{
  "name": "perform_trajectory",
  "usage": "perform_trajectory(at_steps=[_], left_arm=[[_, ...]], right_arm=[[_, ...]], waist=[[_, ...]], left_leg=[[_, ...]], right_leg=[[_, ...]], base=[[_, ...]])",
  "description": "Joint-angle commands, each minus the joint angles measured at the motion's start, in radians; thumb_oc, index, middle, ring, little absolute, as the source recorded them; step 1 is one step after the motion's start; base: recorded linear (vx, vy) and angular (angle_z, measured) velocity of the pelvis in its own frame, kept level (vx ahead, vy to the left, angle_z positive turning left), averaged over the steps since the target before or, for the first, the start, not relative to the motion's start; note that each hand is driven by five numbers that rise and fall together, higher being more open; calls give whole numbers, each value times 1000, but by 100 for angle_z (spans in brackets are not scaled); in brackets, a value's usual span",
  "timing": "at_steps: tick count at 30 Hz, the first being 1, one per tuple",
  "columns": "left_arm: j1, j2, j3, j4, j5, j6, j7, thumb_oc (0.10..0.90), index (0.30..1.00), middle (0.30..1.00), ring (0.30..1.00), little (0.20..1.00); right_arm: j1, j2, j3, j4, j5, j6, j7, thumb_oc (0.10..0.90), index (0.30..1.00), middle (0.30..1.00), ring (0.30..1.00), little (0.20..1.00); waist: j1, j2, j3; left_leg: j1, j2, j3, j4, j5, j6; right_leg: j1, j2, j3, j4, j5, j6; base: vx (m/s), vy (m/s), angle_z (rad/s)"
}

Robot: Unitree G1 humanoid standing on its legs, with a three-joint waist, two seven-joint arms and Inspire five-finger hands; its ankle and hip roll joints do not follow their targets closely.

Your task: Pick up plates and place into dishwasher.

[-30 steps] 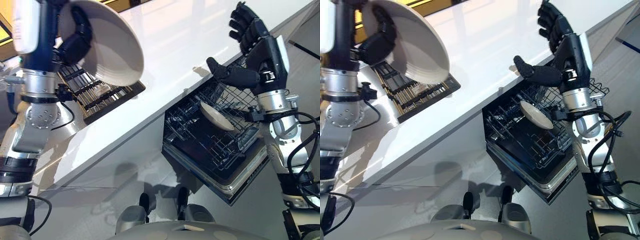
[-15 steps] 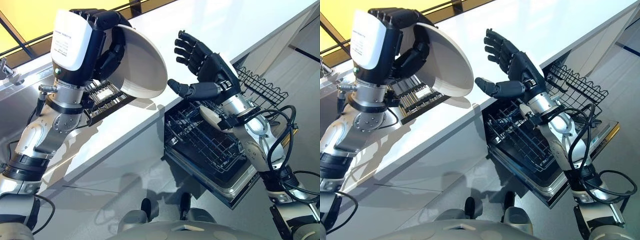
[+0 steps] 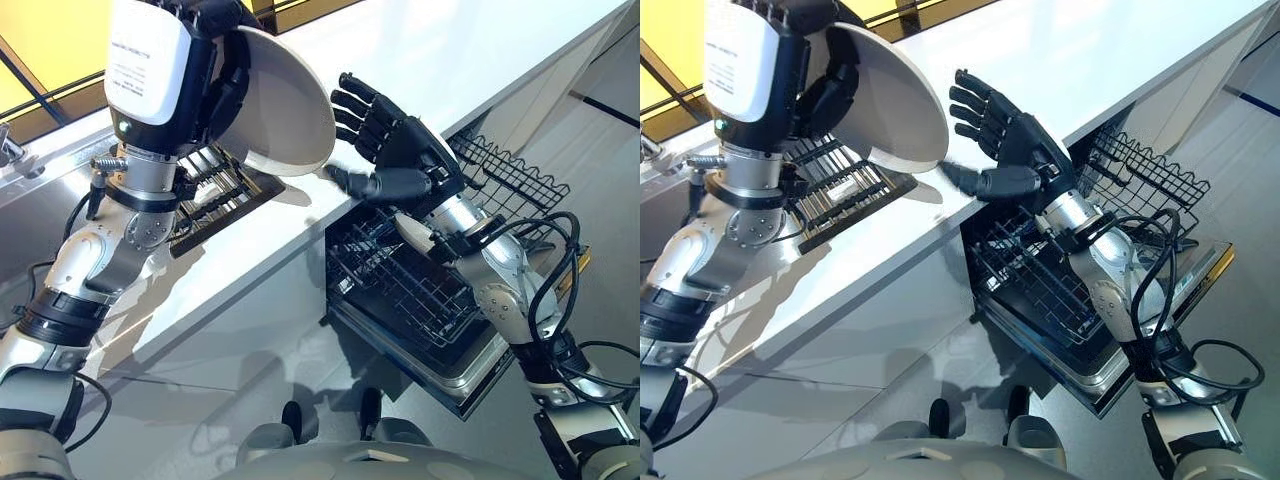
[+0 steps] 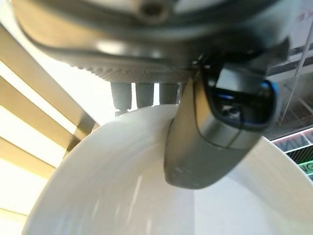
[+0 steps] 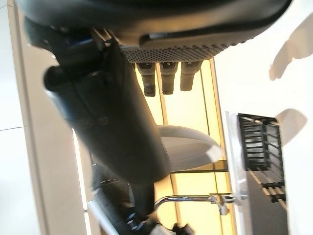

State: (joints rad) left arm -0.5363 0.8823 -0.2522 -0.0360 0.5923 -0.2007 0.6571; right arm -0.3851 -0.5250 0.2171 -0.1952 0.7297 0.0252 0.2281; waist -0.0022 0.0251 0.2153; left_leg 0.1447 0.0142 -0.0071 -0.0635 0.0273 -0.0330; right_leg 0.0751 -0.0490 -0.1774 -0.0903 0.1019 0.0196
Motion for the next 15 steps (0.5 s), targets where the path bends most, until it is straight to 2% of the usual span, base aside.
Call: perform_trajectory(at_steps=[1,11,15], left_arm=[[-95,23,12,54,12,-6,74,100,300,300,300,200],[-103,5,-11,96,12,24,52,100,300,300,300,200],[-89,3,-1,111,-10,4,53,100,300,300,300,200]], right_arm=[[-102,22,0,-122,23,-114,15,800,900,900,900,900],[-121,37,26,-108,3,-102,0,800,900,900,900,900],[-115,40,21,-104,8,-88,9,800,900,900,900,900]], waist=[[2,1,-147],[6,2,-152],[7,2,-153]], left_leg=[[-34,-61,60,21,-79,13],[-36,-63,59,8,-72,13],[-38,-63,59,7,-69,13]], right_leg=[[45,62,-64,116,-228,9],[49,63,-68,97,-220,9],[49,62,-70,94,-217,10]], base=[[0,0,0],[0,0,0],[0,0,0]])
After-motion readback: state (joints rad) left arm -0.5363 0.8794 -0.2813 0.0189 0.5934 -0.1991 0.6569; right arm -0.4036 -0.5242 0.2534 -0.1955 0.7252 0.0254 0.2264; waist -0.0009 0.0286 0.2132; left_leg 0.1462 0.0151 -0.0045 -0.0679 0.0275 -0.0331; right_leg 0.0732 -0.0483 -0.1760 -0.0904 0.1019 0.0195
